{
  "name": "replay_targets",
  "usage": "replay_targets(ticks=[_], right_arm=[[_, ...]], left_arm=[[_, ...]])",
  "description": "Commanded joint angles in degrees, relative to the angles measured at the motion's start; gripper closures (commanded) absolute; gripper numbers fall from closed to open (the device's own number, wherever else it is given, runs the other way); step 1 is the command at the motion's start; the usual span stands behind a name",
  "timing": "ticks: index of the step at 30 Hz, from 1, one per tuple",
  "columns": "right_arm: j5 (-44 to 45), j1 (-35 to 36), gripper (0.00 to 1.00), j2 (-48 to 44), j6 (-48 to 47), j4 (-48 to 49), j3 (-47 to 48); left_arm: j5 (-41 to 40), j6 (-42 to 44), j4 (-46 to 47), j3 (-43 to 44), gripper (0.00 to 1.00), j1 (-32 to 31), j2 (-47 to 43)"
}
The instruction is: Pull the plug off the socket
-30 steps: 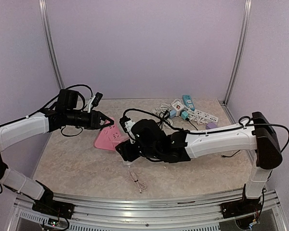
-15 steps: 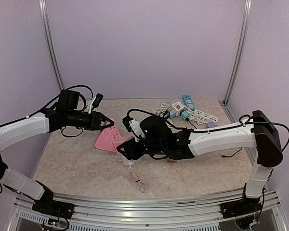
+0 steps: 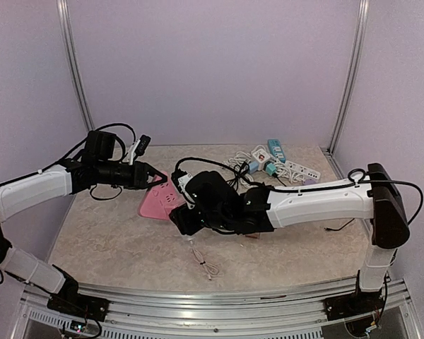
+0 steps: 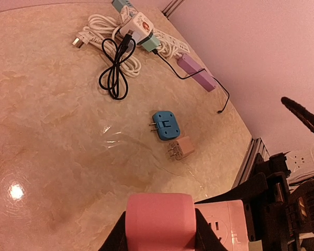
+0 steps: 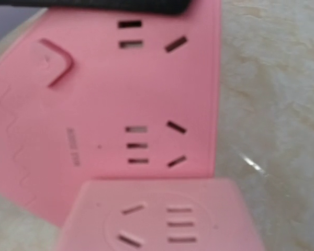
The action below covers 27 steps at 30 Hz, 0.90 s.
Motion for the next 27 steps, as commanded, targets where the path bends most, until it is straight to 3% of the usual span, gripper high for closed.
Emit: replay_targets(ticks=[1,7,15,19,27], right_arm=[[10.6,1.3,1.00,2.8,0.0,-8.9,4.4],[17.9,3.1,1.00,6.0,-1.2,-15.1,10.1],[16.1,3.2,1.00,4.2,-0.8,-12.8,8.3],[10.7,2.4,1.00,1.4,-0.5,-7.5,4.5],[-8.4,-2.8,1.00,-5.3,3.9,8.2,-7.1]], left_arm=[[-1.5,0.4,0.9,1.2,1.00,1.6,0.3],[-1.5,0.2,0.8,1.3,1.00,1.8,0.5],[-1.5,0.2,0.8,1.3,1.00,2.0,0.5],[-0.6,0.4,1.0,1.3,1.00,1.8,0.5],[0.3,1.6,1.4,1.3,1.00,0.7,-0.2]])
